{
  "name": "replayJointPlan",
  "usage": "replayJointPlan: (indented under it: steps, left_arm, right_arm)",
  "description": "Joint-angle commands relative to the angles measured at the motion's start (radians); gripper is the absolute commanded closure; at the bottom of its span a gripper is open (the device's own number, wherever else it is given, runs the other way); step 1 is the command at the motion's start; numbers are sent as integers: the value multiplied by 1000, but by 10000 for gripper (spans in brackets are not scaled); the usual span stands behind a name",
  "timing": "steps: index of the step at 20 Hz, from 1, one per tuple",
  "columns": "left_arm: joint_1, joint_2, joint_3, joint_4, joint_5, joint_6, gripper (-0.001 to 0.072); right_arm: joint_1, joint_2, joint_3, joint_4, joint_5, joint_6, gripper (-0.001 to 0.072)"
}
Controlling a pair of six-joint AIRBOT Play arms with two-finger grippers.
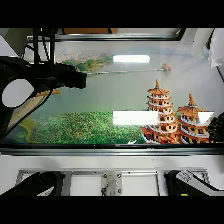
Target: Fold the clothes and pants, and hang the long-sleeved shirts on hangers.
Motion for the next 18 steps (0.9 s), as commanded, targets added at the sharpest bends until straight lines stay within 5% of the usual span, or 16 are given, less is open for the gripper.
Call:
replayJointPlan:
  steps: [1, 6, 11, 13, 18]
  left_arm:
    - [0, 0, 0, -3, 0, 1, 689]
    - [0, -2, 0, -2, 4, 1, 689]
    - [0, -43, 0, -4, 21, -12, 689]
    - [1, -72, -1, -5, 21, -36, 689]
    - [100, -116, -1, -322, 39, 64, 689]
  right_arm:
    - [0, 17, 0, 1, 34, 0, 173]
    - [0, 140, 0, 1, 179, 0, 202]
    - [5, 239, -2, 74, 786, 1, 202]
    - [56, 238, -39, 179, 948, 78, 201]
    - [468, 237, -262, 206, 1070, 93, 202]
